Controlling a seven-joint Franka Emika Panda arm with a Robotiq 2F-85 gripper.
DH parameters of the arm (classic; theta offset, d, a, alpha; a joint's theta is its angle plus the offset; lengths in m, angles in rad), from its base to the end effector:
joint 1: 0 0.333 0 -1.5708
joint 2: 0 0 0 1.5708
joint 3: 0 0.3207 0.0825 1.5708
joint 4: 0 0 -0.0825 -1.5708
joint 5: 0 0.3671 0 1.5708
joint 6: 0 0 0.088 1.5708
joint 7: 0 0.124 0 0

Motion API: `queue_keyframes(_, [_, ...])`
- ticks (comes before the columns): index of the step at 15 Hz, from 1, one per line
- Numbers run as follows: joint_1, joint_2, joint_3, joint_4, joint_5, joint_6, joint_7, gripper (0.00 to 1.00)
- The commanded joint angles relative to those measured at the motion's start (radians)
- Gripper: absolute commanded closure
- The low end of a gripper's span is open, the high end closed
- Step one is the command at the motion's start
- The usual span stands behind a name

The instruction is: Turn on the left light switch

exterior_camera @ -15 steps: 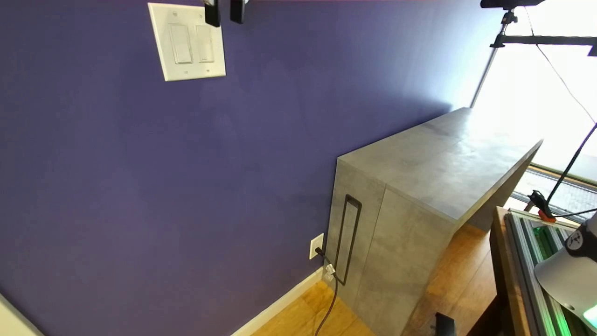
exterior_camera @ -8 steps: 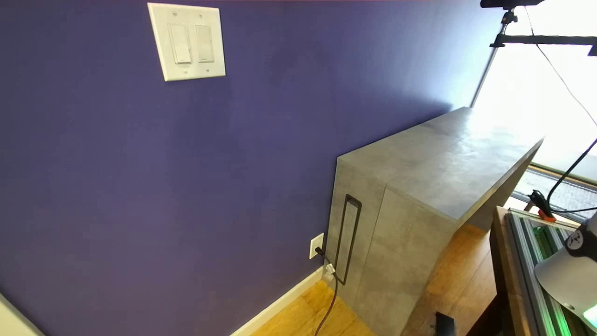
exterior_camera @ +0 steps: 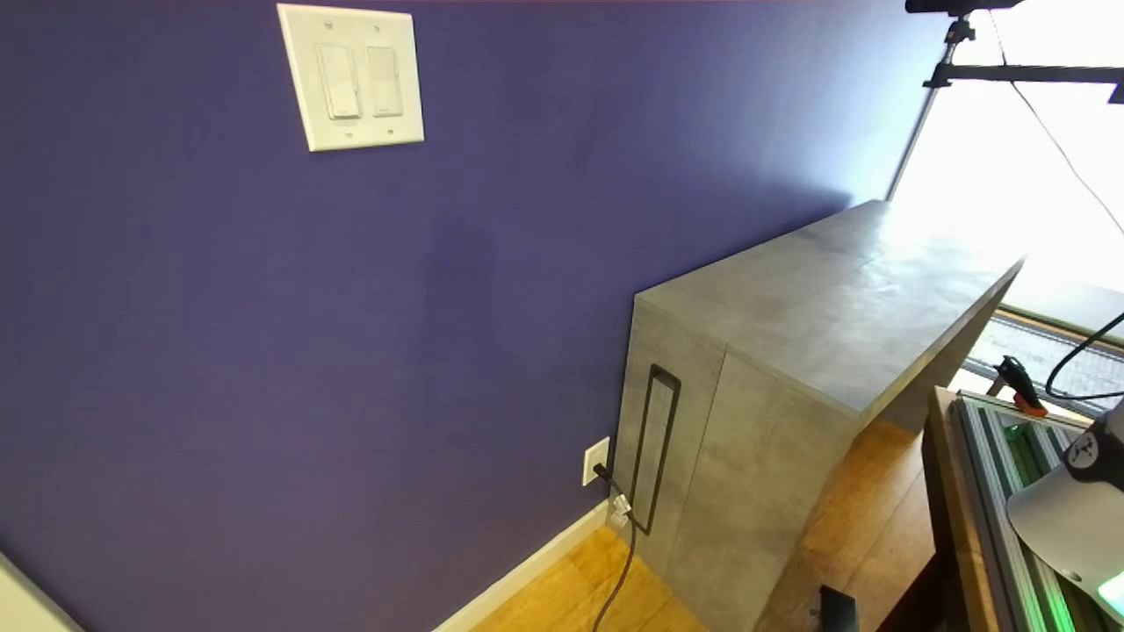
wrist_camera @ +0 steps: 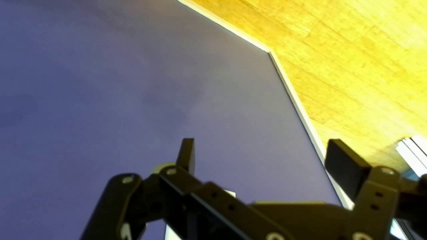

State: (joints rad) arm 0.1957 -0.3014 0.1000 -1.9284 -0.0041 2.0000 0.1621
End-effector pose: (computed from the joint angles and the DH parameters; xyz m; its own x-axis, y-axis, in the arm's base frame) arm 0.4595 0.1469 0.6413 0.9236 0.1213 0.3636 0.1400 -0.9898 -0.0253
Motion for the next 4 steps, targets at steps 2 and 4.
queue_keyframes(2, [-0.032,0.002,0.028,0.005,0.008,-0.003,-0.006,0.00])
queue_keyframes(4, [-0.032,0.009,0.030,0.005,0.008,-0.003,-0.005,0.00])
